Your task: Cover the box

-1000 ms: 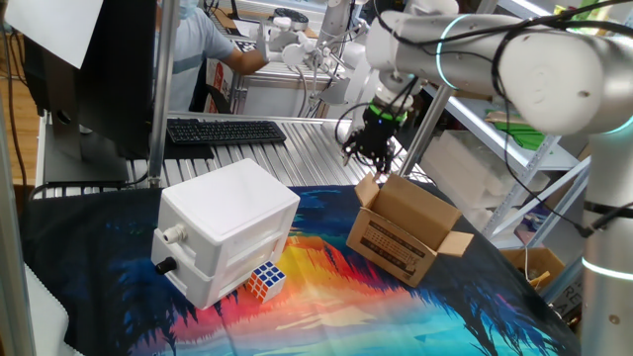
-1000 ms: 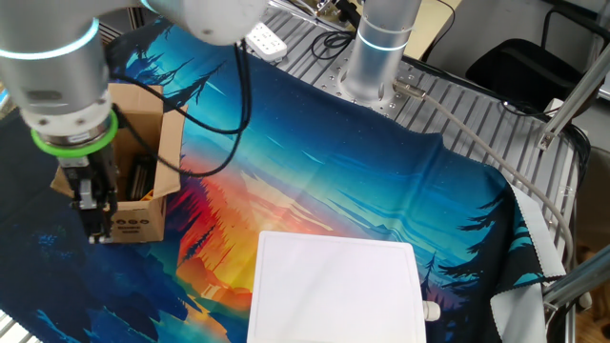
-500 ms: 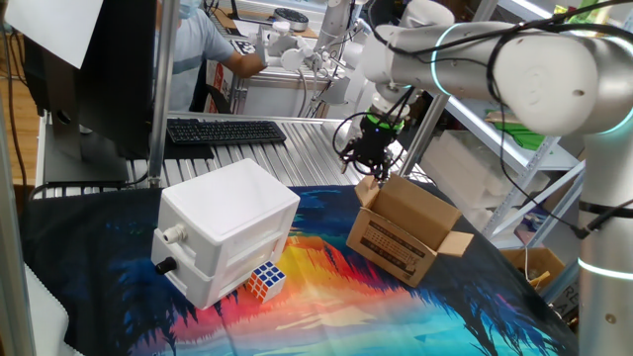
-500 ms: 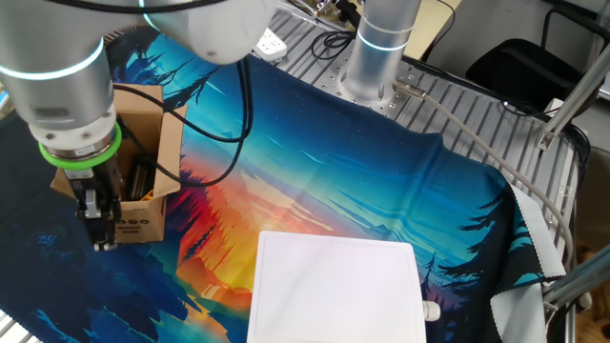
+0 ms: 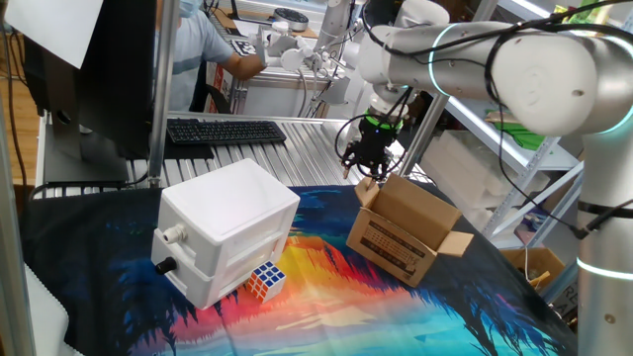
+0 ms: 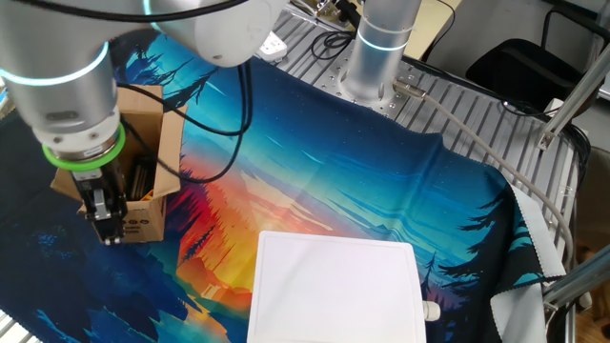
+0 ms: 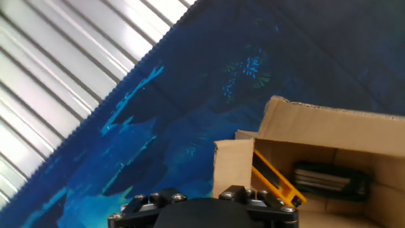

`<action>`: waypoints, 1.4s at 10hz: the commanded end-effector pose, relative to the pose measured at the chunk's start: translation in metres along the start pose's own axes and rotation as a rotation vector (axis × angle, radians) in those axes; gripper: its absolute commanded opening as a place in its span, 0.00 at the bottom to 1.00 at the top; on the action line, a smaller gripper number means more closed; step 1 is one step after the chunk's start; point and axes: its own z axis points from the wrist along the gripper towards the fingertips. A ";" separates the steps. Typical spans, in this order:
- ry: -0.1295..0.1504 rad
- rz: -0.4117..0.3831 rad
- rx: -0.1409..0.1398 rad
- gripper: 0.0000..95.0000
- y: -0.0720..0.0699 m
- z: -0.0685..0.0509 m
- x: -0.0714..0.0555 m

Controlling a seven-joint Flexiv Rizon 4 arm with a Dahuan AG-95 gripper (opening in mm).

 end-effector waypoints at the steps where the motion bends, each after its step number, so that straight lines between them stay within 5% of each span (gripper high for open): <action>1: 0.019 -0.025 0.009 0.60 0.000 0.000 0.000; 4: 0.024 0.056 -0.006 0.60 -0.002 -0.007 0.002; 9: 0.027 0.046 -0.006 0.60 -0.003 -0.011 0.004; 14: 0.048 0.140 0.016 0.60 -0.003 -0.011 0.004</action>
